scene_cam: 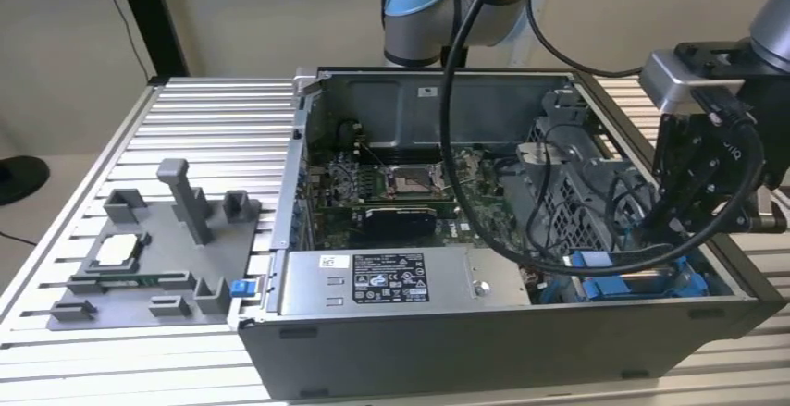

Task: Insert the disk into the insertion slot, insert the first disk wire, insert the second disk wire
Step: 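Insert the first disk wire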

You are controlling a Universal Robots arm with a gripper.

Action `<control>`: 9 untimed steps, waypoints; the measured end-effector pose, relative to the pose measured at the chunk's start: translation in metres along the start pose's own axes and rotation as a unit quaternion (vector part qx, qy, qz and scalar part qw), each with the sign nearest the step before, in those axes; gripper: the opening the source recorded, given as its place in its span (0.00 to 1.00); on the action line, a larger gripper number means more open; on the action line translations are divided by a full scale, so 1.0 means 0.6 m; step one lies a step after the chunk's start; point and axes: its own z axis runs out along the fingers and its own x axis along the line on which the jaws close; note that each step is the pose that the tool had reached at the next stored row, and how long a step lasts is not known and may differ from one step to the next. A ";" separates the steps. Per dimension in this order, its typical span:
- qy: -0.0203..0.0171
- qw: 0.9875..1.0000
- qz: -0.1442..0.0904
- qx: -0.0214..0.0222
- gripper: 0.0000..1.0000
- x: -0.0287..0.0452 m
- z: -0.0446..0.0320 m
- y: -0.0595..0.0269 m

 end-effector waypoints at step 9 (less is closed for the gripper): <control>0.010 1.000 0.000 -0.003 0.00 -0.001 0.011 -0.013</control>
